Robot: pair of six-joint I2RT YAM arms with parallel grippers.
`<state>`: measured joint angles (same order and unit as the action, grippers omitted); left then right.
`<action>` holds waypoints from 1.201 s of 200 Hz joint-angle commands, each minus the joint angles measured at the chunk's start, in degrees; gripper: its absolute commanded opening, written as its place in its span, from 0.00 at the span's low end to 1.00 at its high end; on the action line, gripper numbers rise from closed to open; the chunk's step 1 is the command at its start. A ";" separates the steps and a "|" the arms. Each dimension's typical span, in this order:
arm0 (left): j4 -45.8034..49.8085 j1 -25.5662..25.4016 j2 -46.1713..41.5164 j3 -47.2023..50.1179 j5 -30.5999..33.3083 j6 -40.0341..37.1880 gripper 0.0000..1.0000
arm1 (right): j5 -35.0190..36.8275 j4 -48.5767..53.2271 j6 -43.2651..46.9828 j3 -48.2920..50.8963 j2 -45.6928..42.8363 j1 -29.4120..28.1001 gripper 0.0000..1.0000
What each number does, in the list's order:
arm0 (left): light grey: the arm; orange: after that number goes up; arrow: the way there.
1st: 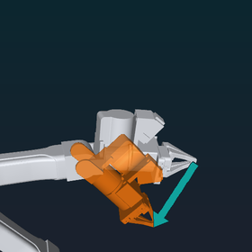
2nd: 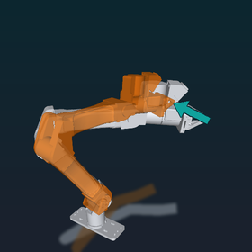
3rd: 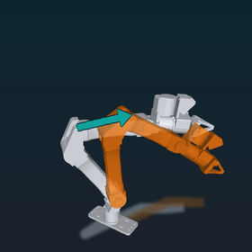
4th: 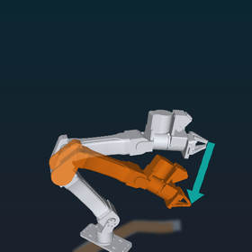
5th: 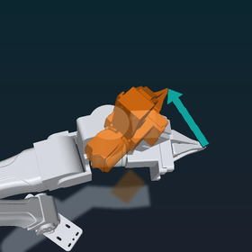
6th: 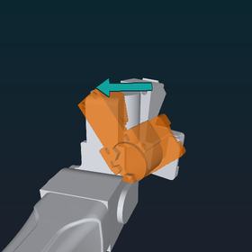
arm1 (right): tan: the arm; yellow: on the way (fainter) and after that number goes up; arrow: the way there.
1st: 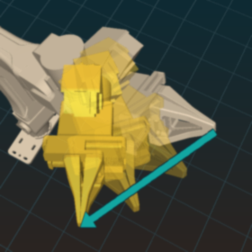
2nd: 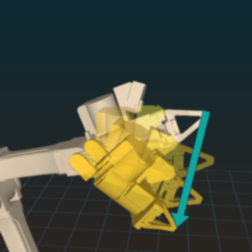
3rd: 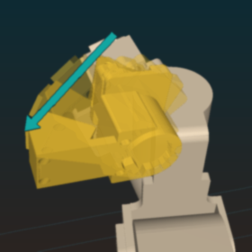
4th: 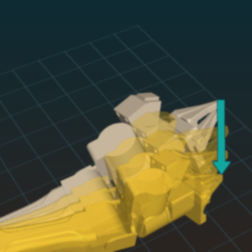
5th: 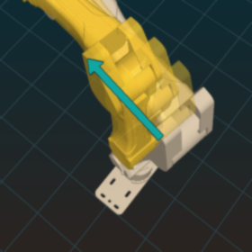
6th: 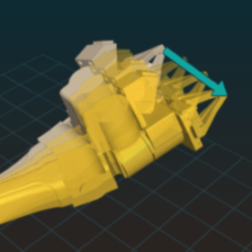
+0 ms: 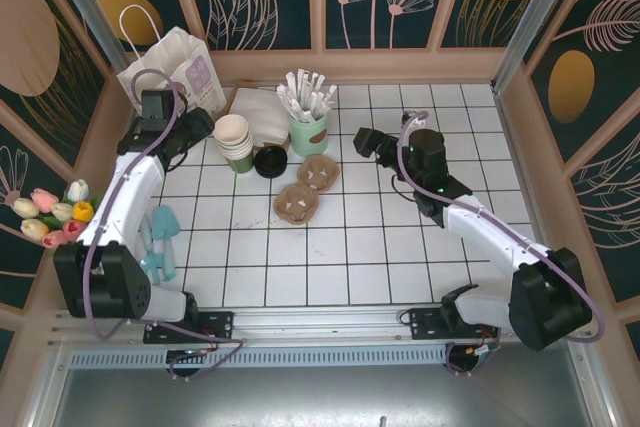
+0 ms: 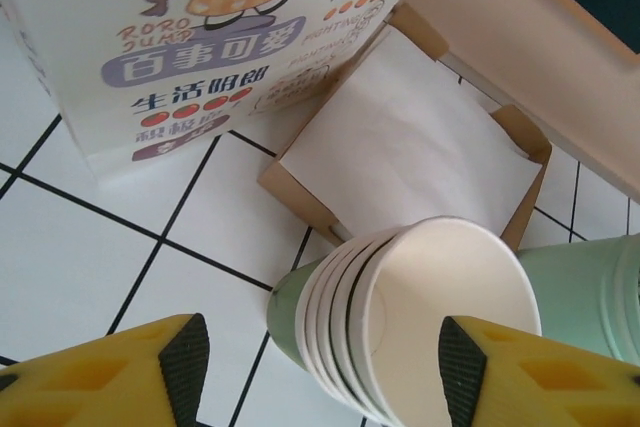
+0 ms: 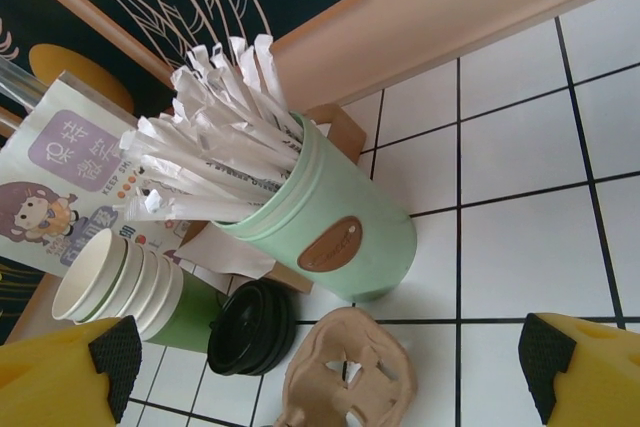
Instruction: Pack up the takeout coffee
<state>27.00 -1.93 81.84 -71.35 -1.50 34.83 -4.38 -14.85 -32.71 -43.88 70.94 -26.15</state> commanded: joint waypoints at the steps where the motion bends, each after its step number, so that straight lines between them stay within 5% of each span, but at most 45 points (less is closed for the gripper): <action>1: 4.96 -1.52 2.31 -3.60 0.02 -3.48 0.63 | 4.20 0.34 -1.74 -1.97 1.17 -1.50 0.99; 42: 6.79 -3.97 7.53 -7.03 1.89 -5.22 0.58 | 5.00 0.52 -1.17 -3.85 3.71 -2.48 0.98; 123: 9.85 -6.41 14.04 -11.74 7.91 -5.15 0.20 | 7.58 2.72 3.56 -6.39 5.26 -3.12 0.97; 166: 11.34 -6.48 13.78 -11.78 8.90 -5.51 0.26 | 7.15 2.65 3.57 -6.81 6.10 -3.12 0.97; 240: 12.38 -6.50 14.80 -13.97 9.01 -7.14 0.07 | 7.13 2.67 2.67 -7.25 6.73 -3.14 0.97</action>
<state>37.74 -8.19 95.59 -82.94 6.72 28.67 1.96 -12.53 -30.35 -49.25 77.01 -28.88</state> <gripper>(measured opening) 0.089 0.970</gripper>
